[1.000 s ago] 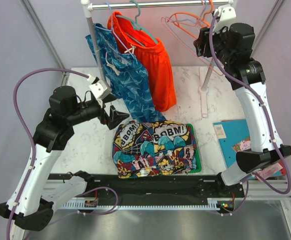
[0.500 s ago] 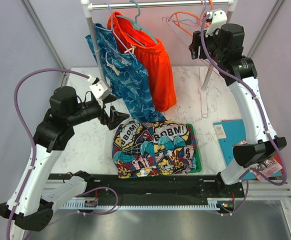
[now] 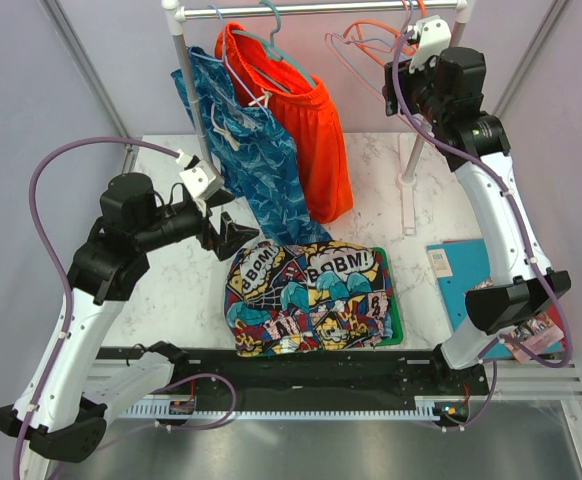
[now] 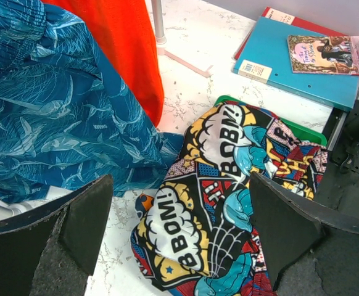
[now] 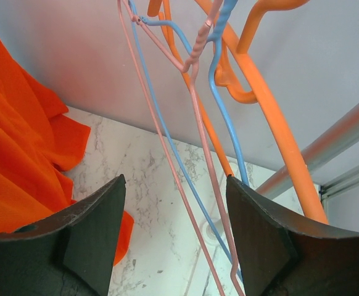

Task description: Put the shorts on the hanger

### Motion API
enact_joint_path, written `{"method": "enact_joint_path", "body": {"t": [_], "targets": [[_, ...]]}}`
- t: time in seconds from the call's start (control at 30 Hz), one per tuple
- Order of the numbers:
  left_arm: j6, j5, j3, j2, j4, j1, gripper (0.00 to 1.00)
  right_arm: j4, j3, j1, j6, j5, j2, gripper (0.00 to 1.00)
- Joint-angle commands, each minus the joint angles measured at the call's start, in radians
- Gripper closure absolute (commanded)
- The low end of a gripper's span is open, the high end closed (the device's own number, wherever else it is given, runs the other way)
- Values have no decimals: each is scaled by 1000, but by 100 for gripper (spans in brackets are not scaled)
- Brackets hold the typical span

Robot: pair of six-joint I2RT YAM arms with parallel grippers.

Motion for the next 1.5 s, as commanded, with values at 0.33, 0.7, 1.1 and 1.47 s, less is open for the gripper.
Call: {"method": "enact_joint_path", "body": {"t": [0.33,0.7,1.1,1.47], "targets": [[10,30,-1,-4,31,5,3,63,-5,-2,-49,25,64,28],[10,33,-3,-3,26,5,2,64,15,-5,70,-84,35,54],[17,28,-1,-6,16,5,2,96,73,-3,86,-96,17,100],[17,22,19,4,-26,5,1,80,61,-5,123,-193,-72,100]]}}
